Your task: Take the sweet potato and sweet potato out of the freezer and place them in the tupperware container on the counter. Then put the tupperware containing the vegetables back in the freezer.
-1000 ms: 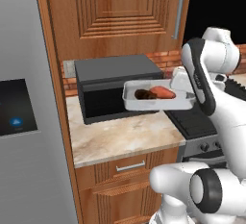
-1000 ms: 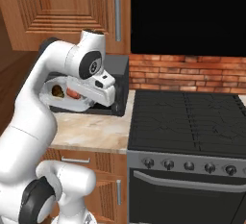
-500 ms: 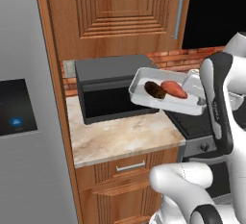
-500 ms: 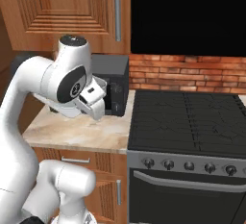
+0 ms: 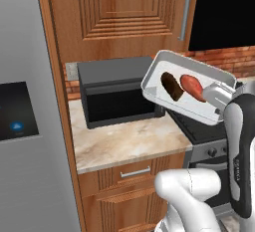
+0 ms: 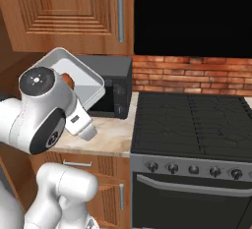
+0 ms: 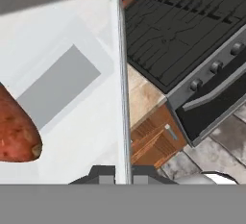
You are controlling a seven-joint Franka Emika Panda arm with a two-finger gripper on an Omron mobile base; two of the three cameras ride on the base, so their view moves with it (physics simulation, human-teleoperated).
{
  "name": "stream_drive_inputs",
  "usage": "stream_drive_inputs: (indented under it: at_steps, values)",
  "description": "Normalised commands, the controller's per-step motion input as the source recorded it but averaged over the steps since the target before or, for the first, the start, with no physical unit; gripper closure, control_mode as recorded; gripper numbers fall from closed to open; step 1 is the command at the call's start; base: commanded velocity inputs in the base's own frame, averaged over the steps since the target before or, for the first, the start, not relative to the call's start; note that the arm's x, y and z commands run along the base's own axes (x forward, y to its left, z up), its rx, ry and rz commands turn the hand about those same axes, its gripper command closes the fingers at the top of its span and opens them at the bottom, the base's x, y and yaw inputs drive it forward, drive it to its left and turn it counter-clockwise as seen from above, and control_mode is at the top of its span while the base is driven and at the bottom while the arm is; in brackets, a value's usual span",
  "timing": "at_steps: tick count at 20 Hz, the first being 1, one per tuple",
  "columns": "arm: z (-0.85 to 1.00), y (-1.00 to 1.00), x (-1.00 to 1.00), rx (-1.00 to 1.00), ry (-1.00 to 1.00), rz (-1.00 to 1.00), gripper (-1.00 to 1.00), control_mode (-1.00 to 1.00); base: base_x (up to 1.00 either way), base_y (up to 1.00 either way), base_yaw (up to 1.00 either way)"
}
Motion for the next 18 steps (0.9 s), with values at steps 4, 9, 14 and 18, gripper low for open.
stream_drive_inputs:
  at_steps: [4, 9, 14, 18]
  values:
    - [0.34, 0.0, -0.14, 0.0, -0.09, -0.1, 1.0, -1.0, 0.0, 0.0, 0.0]
    - [0.16, 0.0, 0.09, 0.0, 0.18, -0.04, 1.0, -1.0, 0.0, 0.0, 0.0]
    - [0.0, 0.0, 0.16, 0.0, 0.21, 0.0, 1.0, -1.0, 0.0, 0.0, 0.0]
    - [0.0, 0.0, -0.04, 0.0, 0.03, 0.0, 1.0, -1.0, 0.0, 0.0, 0.0]
